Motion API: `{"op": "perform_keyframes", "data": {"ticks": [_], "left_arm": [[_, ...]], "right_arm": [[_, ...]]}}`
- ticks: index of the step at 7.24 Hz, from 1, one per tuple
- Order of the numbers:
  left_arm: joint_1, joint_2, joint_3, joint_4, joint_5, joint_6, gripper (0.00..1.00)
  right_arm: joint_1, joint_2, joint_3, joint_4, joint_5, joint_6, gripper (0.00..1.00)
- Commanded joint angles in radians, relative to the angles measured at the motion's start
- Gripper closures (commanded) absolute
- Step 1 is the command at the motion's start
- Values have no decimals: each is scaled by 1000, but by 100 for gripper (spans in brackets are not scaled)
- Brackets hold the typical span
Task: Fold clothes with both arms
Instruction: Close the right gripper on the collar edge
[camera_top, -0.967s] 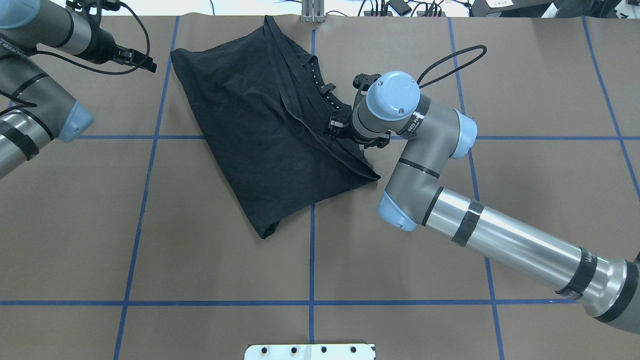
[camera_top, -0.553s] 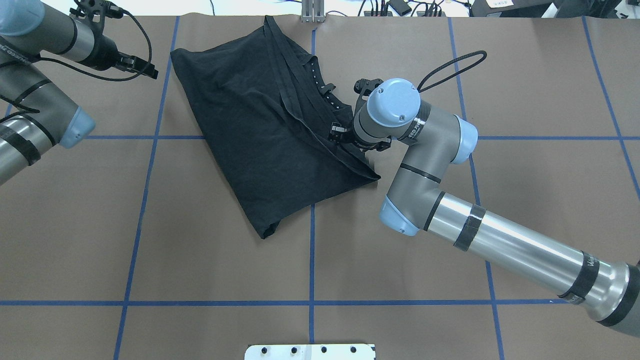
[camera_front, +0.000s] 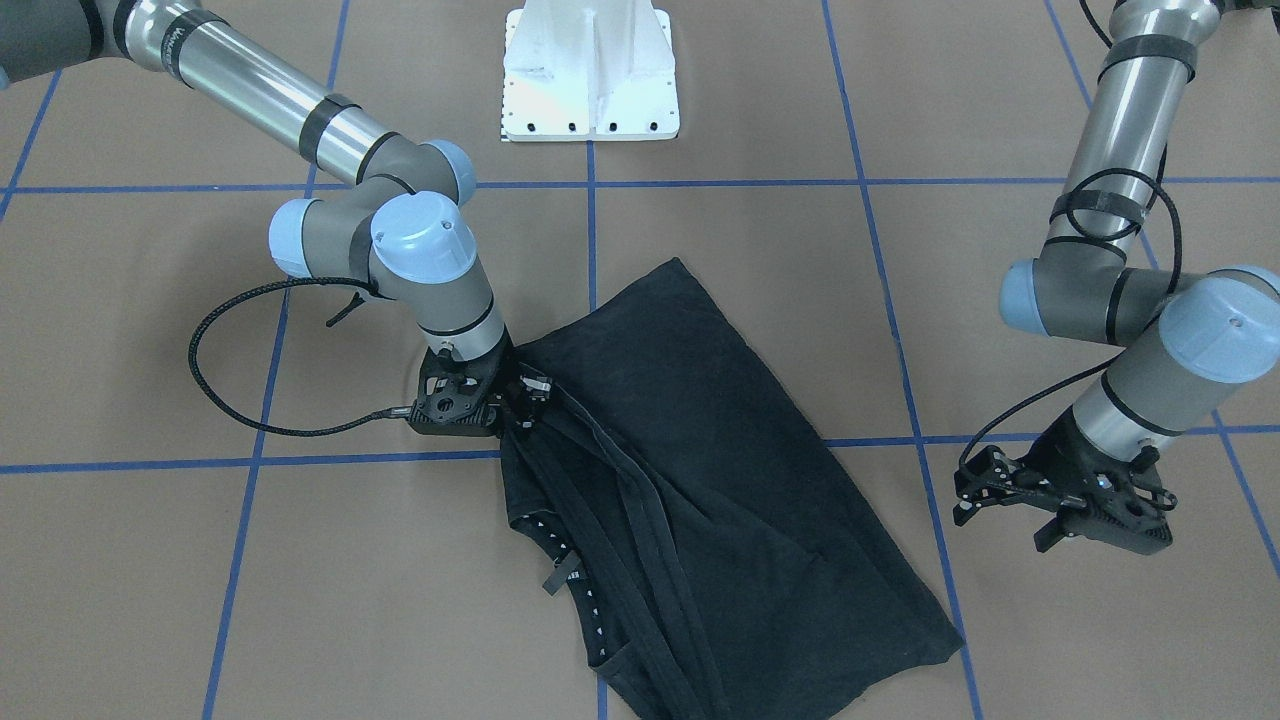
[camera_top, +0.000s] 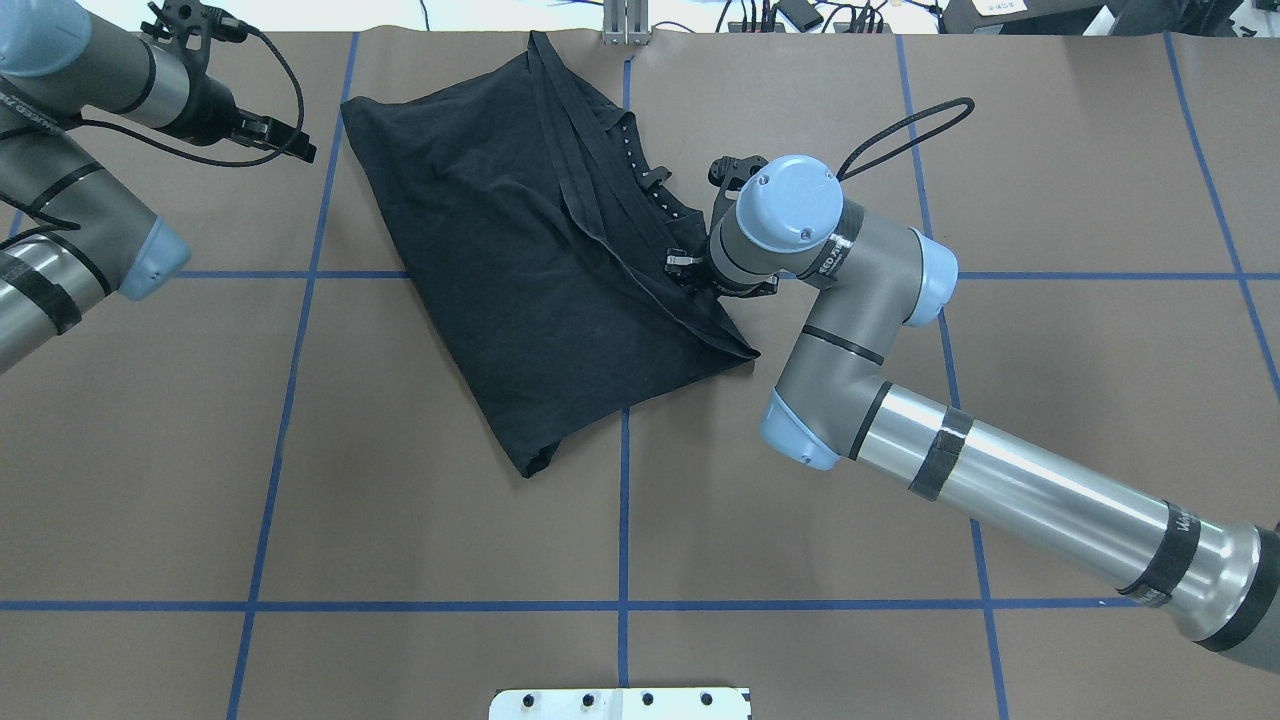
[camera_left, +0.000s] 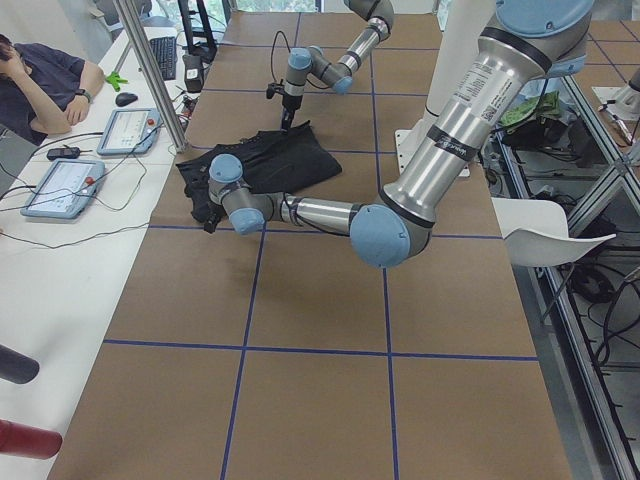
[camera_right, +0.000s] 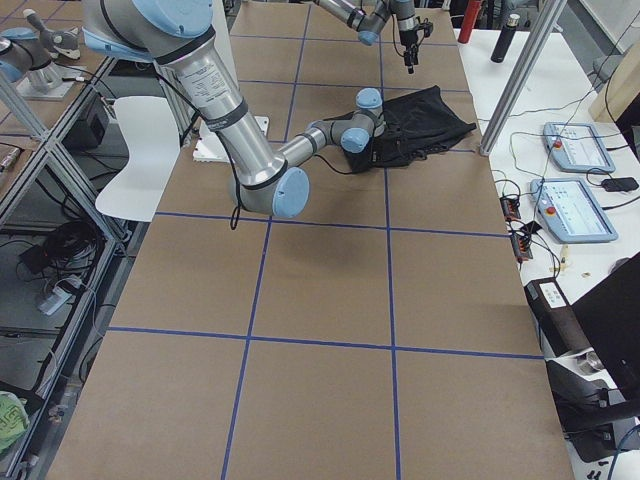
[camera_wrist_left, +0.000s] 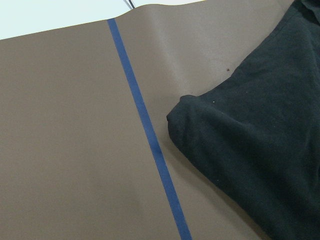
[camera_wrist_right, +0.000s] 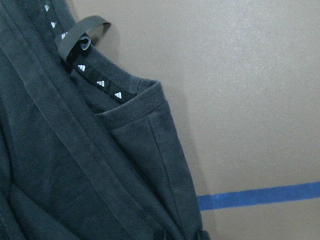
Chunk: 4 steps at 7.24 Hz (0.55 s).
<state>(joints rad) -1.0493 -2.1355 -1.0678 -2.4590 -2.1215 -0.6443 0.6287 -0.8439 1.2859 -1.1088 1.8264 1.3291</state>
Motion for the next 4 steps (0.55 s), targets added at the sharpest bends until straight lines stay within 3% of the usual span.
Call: {"op": "perform_keyframes", "data": {"ticks": [1,3,4], "left_arm": [[0,0,0,0,2,0,0],[0,0,-1,0,0,0,0],[0,0,-1,-8,0,-2,0]], "right_arm": [[6,0,6,0,4,-2,100],[11,-13,36,-11,13,-2,100],[2,-42,112,-63,13,-2,100]]}}
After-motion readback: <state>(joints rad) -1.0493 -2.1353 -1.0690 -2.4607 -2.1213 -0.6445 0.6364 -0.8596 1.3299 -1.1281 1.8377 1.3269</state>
